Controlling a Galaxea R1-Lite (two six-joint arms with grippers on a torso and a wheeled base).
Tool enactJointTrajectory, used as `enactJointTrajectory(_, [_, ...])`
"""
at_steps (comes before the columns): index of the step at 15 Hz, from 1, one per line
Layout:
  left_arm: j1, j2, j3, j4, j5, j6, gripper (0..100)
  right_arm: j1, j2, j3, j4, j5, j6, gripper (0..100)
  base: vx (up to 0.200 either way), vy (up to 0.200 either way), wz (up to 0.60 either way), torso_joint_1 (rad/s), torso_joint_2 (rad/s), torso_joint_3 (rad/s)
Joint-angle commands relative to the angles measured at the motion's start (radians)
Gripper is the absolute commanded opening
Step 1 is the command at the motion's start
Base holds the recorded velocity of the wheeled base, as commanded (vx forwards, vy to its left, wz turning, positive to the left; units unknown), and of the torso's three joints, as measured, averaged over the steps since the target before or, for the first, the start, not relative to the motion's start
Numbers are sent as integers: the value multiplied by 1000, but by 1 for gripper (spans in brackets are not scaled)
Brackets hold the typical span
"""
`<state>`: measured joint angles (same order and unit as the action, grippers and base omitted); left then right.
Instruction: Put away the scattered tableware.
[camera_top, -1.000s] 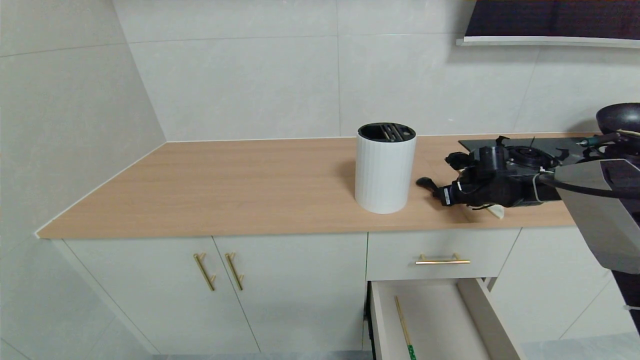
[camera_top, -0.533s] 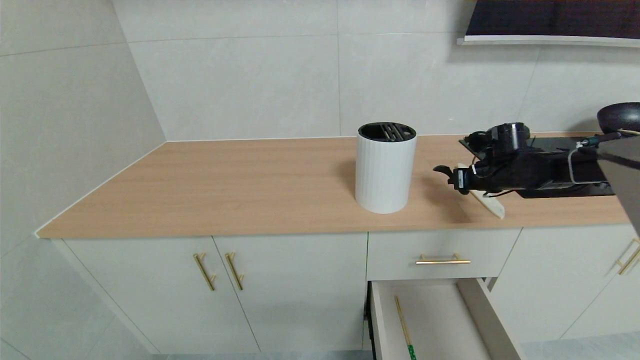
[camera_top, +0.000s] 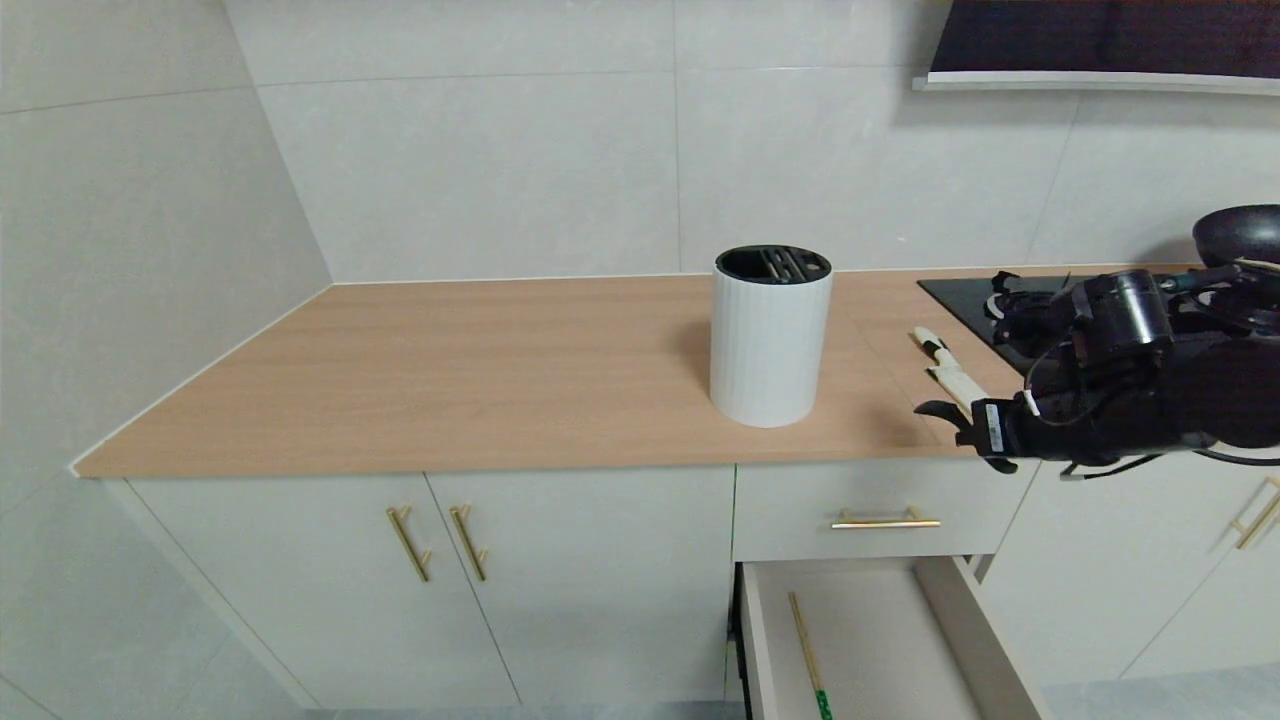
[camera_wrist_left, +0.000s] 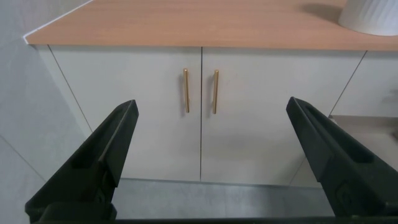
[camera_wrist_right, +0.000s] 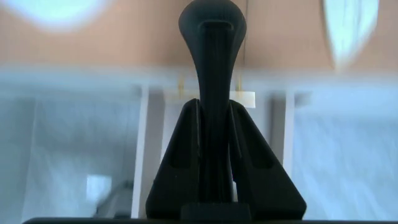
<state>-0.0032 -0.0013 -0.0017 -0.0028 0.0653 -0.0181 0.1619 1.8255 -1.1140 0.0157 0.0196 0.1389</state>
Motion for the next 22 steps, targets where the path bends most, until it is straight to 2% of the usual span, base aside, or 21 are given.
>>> enactJointTrajectory(1, [0,1,-1,0,1,0,100,71,-111,125,0,-40,42,0,0,0,0,0,0,0])
enactJointTrajectory(6, [0,1,0,0,1,0,100,123,-43,140,-2,-93,62,0,0,0,0,-28,65,43])
enactJointTrajectory(22, [0,1,0,0,1,0,100,139,1,145,-2,-112,60,0,0,0,0,-164,477,304])
